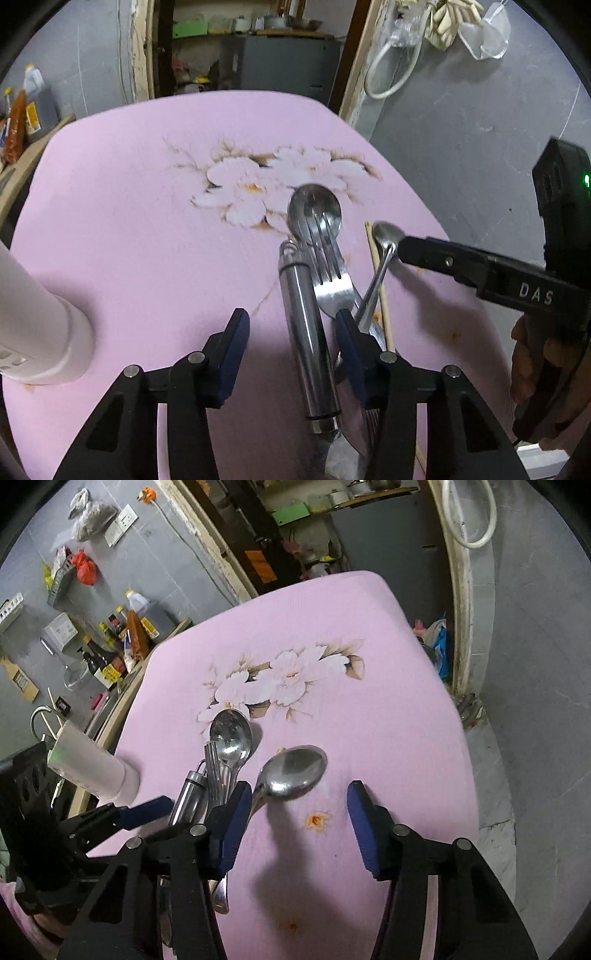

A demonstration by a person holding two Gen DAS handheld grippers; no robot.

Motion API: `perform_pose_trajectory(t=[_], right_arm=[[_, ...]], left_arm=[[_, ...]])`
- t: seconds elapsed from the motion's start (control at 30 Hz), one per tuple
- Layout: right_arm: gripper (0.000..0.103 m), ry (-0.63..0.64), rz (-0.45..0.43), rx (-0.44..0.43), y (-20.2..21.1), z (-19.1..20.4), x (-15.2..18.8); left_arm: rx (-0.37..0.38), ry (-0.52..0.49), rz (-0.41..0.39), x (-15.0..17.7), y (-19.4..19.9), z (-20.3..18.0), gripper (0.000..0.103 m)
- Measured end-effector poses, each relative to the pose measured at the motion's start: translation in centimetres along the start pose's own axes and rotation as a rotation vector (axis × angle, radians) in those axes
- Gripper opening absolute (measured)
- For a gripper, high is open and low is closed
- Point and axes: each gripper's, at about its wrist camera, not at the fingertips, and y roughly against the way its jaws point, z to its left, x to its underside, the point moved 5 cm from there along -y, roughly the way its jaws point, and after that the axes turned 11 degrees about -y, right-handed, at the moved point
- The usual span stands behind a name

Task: Organize utensils
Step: 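Grasp the steel cylinder with the left tool while the right tool grasps a knife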

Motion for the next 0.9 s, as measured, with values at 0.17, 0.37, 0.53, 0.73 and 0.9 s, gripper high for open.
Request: perform_pose_trajectory(t=[0.17, 0.37, 0.53, 0.73, 0.9], right_arm=[[0.048, 0.027, 0.064, -0.003, -2.0, 1.5, -0.3], [0.034, -0.002, 0.087, -0.047, -2.6, 2.2, -0.7], [0.027, -0.132, 0.113, -0.095, -3.4, 1.4, -1.1], [0.027, -0.188, 0.19, -0.097, -4.5, 2.4, -0.2], [0.027, -0.271, 0.219, -0.122, -5.4, 2.3, 0.6]], left_arm=[[-0.006, -0.008, 0.024, -0.2, -0.4, 0.1, 0.04], [0.002, -0.036, 0.056, -0.9, -0.8, 0.2, 0.036], [0.021, -0.021, 0.082, -1.3, -0.9, 0.8, 0.027], [0.089, 0.058, 0.092, -1.3, -1.0, 2.0, 0.023], [0.09, 0.071, 0.091, -1.1, -1.0, 2.1, 0.022]])
